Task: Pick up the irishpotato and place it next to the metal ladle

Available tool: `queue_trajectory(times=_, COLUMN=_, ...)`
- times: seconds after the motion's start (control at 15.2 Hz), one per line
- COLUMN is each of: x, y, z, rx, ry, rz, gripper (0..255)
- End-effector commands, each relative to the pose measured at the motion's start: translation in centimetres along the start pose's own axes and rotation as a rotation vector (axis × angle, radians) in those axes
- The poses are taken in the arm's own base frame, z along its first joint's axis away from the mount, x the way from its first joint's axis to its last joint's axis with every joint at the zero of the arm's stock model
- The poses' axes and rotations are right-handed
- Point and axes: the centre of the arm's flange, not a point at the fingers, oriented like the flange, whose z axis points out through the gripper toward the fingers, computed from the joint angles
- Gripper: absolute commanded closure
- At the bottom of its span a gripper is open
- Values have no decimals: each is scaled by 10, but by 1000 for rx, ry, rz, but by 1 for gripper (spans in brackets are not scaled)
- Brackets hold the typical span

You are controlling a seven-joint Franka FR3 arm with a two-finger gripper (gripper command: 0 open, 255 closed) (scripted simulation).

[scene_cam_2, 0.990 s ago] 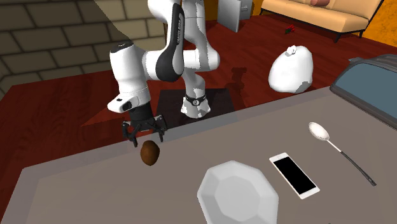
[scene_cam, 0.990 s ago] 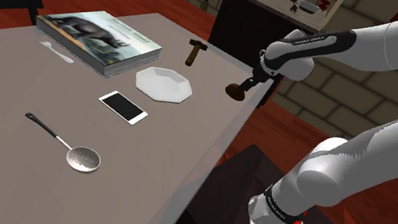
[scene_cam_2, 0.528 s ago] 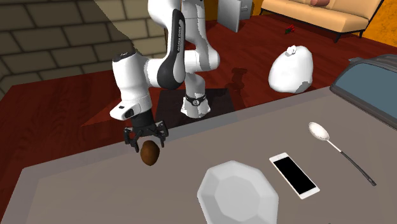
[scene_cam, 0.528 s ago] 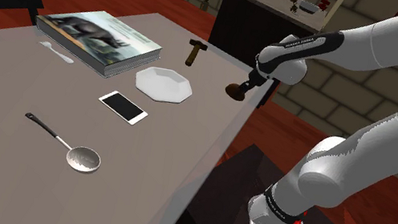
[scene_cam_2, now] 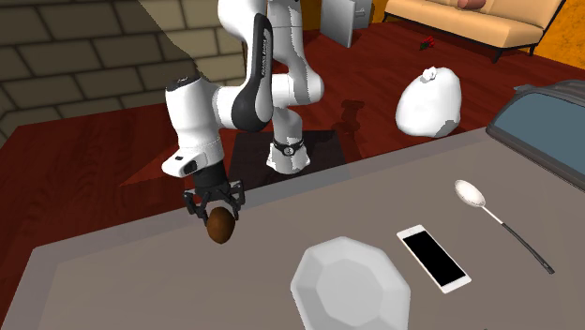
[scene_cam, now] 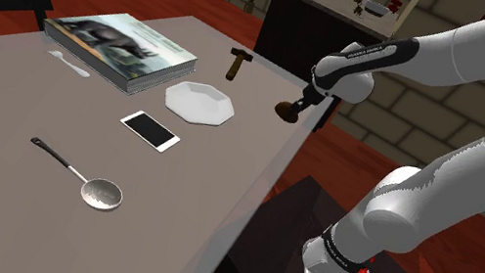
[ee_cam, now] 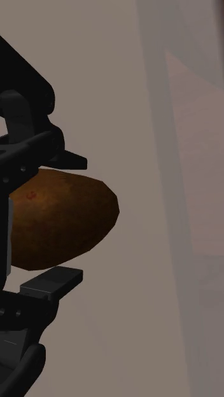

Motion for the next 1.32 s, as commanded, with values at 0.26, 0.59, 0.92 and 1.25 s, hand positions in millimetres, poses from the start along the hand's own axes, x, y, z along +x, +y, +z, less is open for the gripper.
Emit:
queue_trajectory(times=0.26, x=0, y=0, z=0, rx=1, ry=-1, rz=0, gripper=255)
queue_trajectory(times=0.59, x=6, y=-1, z=-20, rx=1, ry=-1, rz=0, gripper=255)
queue_trajectory(times=0.92, x=13, y=-3, z=-45, rx=1, ry=-1, rz=0, gripper=255)
queue_trajectory(times=1.25, x=20, y=-5, z=-70, rx=1, ry=-1, rz=0, gripper=255)
